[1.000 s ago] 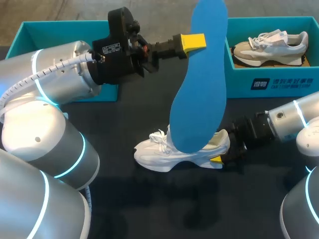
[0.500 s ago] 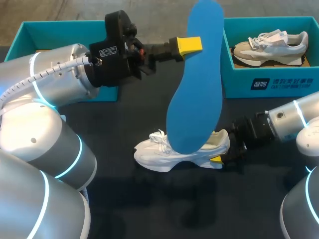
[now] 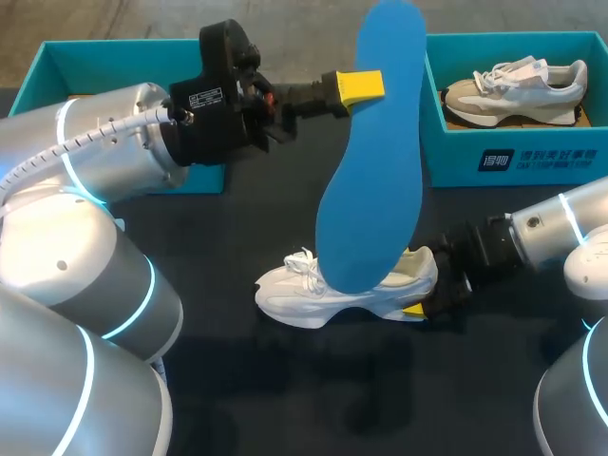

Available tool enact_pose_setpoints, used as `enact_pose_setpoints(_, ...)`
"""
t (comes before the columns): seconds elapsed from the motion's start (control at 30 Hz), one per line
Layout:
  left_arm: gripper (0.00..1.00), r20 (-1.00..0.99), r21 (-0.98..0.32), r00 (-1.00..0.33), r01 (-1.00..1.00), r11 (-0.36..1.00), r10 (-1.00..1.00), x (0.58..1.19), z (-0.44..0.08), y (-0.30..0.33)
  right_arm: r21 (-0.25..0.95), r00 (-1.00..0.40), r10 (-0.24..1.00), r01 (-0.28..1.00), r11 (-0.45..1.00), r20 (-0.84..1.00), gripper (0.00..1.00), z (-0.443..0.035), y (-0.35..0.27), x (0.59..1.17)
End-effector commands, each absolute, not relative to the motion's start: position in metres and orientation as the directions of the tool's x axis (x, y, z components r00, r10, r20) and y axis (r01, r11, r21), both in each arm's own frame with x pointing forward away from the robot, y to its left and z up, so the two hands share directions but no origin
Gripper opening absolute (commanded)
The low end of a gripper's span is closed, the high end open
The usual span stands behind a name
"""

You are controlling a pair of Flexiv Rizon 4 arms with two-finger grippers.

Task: Take the shoe out of the shoebox, open the shoe tongue, remove and reinsert the insole, then place the shoe into the shoebox

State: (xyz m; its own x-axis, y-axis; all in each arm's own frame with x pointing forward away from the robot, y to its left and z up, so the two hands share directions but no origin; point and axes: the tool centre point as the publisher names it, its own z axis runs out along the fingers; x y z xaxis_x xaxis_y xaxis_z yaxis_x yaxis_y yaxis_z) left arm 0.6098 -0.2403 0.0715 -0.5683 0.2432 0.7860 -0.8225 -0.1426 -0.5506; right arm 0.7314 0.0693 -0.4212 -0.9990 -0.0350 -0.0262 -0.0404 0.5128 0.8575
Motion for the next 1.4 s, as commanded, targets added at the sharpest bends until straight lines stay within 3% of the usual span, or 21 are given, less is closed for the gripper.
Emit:
enact_pose_setpoints(0.03, 0.00, 0.787, -0.517, -0.568, -0.820, -0.244, 0.241, 0.601, 0.073, -0.240, 0.856, -0.999, -0.035, -0.040, 0.515, -0.026, 1.00, -0.422, 0.071, 0.732)
enact_pose_setpoints(0.53, 0.00, 0.787, -0.517, -0.568, -0.820, -0.244, 0.241, 0.601, 0.073, -0.240, 0.774, -1.000, 0.009, -0.001, 0.634, -0.009, 1.00, -0.394, 0.066, 0.734)
enact_pose_setpoints(1.07, 0.00, 0.787, -0.517, -0.568, -0.820, -0.244, 0.241, 0.601, 0.073, -0.240, 0.569, -0.994, 0.098, 0.049, 0.821, -0.056, 1.00, -0.346, 0.059, 0.736)
enact_pose_setpoints(1.4, 0.00, 0.787, -0.517, -0.568, -0.820, -0.244, 0.241, 0.601, 0.073, -0.240, 0.373, -0.994, 0.094, 0.064, 0.926, -0.062, 1.00, -0.328, 0.063, 0.737)
